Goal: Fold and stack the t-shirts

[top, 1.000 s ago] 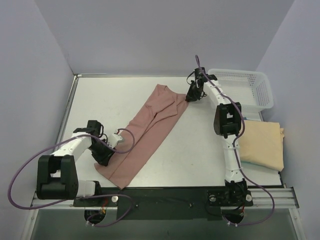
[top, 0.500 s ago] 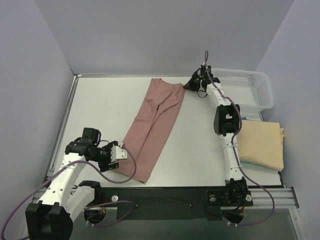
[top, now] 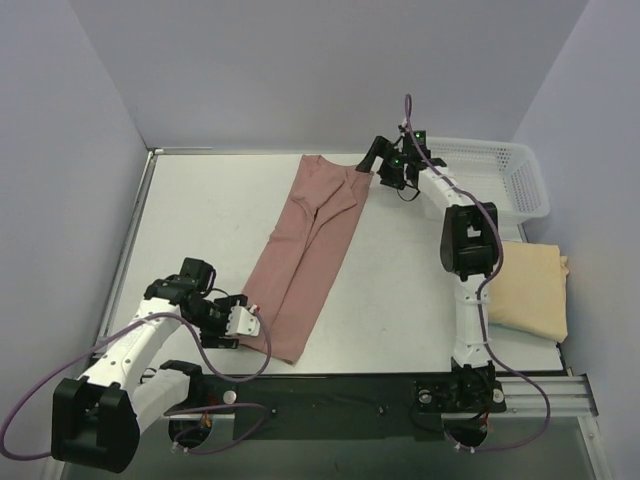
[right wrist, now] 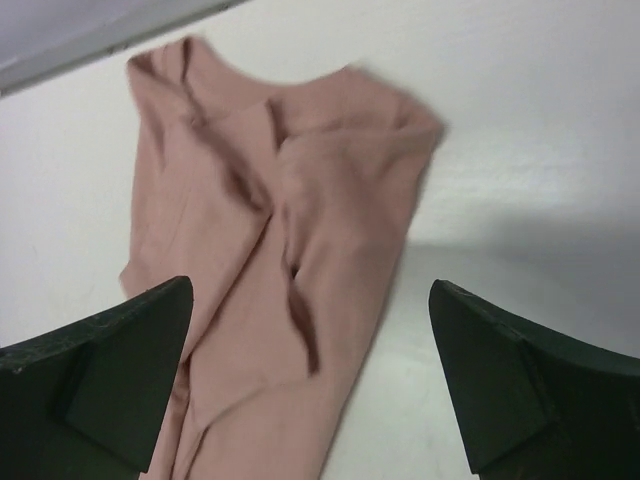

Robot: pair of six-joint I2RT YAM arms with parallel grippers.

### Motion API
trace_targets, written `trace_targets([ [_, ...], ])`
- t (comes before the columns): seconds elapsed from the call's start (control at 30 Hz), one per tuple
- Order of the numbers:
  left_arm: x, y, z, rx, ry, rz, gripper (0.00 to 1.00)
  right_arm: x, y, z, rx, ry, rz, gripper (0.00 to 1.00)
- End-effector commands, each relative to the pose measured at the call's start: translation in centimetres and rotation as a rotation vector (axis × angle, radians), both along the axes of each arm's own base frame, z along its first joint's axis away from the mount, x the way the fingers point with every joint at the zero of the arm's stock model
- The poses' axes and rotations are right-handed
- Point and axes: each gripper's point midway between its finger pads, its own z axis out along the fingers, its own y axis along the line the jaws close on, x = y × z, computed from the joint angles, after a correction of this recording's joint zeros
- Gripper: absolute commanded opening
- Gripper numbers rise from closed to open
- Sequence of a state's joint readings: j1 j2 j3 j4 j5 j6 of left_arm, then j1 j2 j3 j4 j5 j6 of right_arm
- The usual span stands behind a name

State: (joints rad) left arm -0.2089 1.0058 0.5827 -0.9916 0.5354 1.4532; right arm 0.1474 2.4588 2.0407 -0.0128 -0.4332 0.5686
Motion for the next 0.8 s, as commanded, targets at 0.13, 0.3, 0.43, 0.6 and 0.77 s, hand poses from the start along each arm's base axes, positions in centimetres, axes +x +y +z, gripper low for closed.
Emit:
trace_targets([
  [0.13,-0.3,1.9,-0.3,0.111,-0.107,-0.168,0.76,-13.7,10.2,14.2,-0.191,-0.391,0.586,1.0],
  [0.3,1.2,3.1,-2.1,0.204,-0.197,-0.297,0.76,-29.0,14.7,11.3,-0.236,-0.519,1.092,0.93],
  [0.43,1.3,2.2,-2.2,0.17,-0.215,-0.402,0.75,-39.9,16.0,7.7,-0.249,-0.623,1.419,0.87],
  [0.6,1.6,1.8,-3.1,0.165,-0.227,-0.431,0.64,-48.5,16.6,3.1,-0.363,-0.733,1.701,0.87],
  [0.77,1.4,2.0,-3.9,0.192,-0.232,-0.452,0.47,-49.7,19.3,0.3,-0.451,-0.771,1.742,0.83],
])
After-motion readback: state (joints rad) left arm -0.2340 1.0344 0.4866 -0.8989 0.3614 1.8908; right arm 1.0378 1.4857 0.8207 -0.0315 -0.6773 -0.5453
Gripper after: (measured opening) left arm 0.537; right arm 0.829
